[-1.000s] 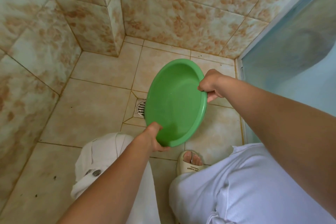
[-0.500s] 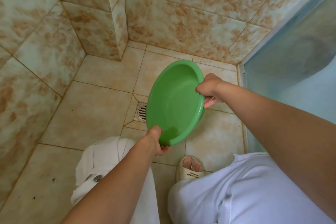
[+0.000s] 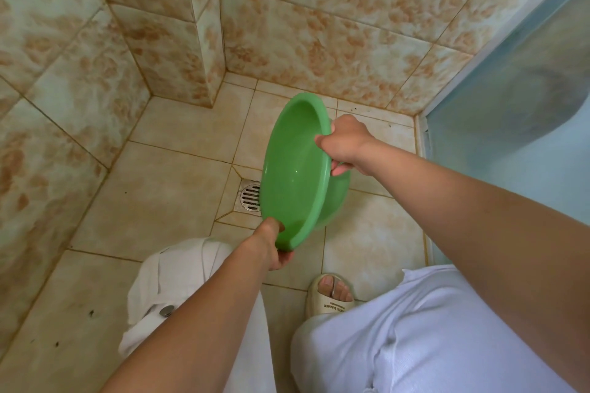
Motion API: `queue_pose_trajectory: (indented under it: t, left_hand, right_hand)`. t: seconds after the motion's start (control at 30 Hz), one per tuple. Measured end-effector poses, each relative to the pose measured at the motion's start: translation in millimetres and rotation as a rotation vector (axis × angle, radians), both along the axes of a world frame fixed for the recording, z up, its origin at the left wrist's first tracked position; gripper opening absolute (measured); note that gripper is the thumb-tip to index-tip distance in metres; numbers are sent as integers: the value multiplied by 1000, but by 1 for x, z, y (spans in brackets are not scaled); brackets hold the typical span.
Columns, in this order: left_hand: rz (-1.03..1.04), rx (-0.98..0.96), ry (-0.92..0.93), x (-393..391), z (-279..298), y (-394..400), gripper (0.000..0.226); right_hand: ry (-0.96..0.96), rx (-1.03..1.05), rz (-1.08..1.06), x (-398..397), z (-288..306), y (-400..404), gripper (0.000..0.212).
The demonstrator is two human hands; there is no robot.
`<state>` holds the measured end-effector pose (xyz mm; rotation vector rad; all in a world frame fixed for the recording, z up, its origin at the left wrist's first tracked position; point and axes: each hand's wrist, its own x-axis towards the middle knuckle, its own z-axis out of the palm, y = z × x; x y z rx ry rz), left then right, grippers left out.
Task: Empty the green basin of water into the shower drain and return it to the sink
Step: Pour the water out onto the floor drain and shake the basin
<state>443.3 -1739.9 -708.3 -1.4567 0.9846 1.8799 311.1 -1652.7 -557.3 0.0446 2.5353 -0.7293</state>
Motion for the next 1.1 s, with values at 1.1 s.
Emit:
queue_pose_trajectory:
  t: [1.1]
  left_hand:
    - [368,227,280,-6,19,2,27]
  right_hand:
    - [231,-154,429,18,25,-29,18]
